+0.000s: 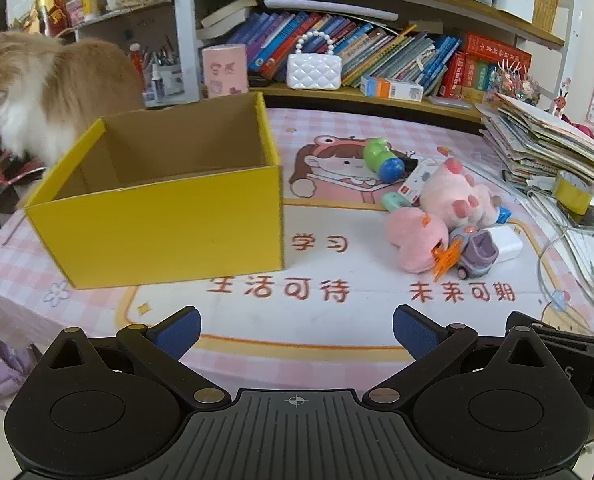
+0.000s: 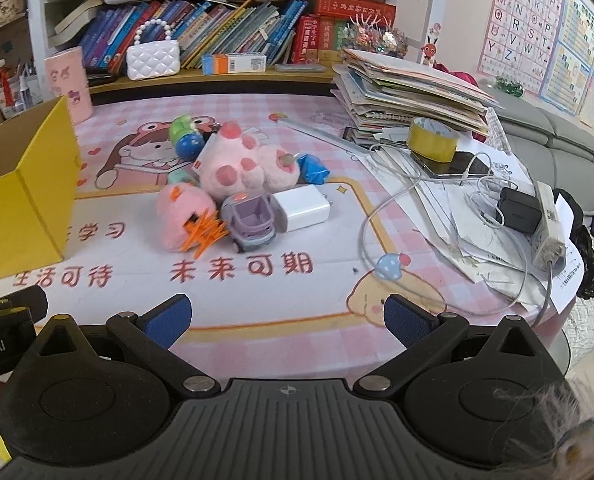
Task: Organize objects
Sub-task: 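Grasp the white charger with the right tool while the left tool grasps the pink plush chick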
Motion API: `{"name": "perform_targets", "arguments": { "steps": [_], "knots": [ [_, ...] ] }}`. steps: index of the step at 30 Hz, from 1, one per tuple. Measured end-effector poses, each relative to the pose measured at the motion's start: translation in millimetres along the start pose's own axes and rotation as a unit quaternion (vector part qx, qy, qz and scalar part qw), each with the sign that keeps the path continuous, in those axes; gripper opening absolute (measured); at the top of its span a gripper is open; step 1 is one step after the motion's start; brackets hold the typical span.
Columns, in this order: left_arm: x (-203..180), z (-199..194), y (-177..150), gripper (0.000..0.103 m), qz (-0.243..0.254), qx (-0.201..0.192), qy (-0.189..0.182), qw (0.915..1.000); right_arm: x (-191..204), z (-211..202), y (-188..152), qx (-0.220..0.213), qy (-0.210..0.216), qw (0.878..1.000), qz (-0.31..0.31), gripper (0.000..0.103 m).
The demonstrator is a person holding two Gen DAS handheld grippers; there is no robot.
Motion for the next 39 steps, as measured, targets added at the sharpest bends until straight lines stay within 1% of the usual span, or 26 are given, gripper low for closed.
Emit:
{"name": "perform_targets", "arguments": {
  "steps": [8,11,14,16,19,21,26,30,34,39],
  "knots": [
    [-32.0,23.0,16.7,0.103,-0.002,0.004,-0.017,0.9998,-22.3,30.8,25.8,-0.001,0.011,1.000,0.002,0.103],
    [-43.2,31.7,23.7,0.102,-0.006,0.003,-0.026,0.9996,-30.4,45.2,35.8,0.001,0.020,1.000,0.002,0.101],
    [-52.3,38.0,30.9,0.101,-0.017,-0.006,-0.031,0.9994,-38.3,60.8,46.6,0.001,0.041,0.999,0.004,0.096],
    [-57.7,41.6,35.9,0.101,-0.025,-0.013,-0.030,0.9991,-44.0,71.3,51.9,0.004,0.052,0.999,0.008,0.084],
    [-63.8,49.7,41.7,0.101,-0.035,-0.013,-0.025,0.9990,-50.5,89.6,58.9,0.014,0.064,0.998,0.006,0.074],
    [-65.7,54.9,44.2,0.101,-0.044,-0.010,-0.021,0.9988,-52.1,101.7,62.6,0.022,0.074,0.997,0.002,0.072],
    [-72.1,68.5,51.4,0.101,-0.053,-0.002,-0.011,0.9985,-48.6,129.2,68.2,0.038,0.095,0.994,-0.024,0.072],
    [-79.4,78.3,56.2,0.101,-0.055,0.003,-0.016,0.9984,-46.2,148.1,71.3,0.052,0.101,0.993,-0.040,0.072],
    [-86.7,94.9,60.1,0.099,-0.061,0.022,-0.026,0.9976,-44.0,164.6,74.0,0.068,0.110,0.990,-0.048,0.072],
    [-90.5,127.3,57.0,0.096,-0.094,0.077,-0.038,0.9918,-44.0,177.0,81.9,0.069,0.121,0.988,-0.058,0.070]
  ]
}}
Point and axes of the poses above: each gripper's, at about its wrist camera, not at the fingertips, and z roughly the way its jaws point, x to its left, y to its top, the point moved 5 cm from there along z, roughly the way its jaws point, and after that the axes turned 1 degree about y, right-handed, at the moved point
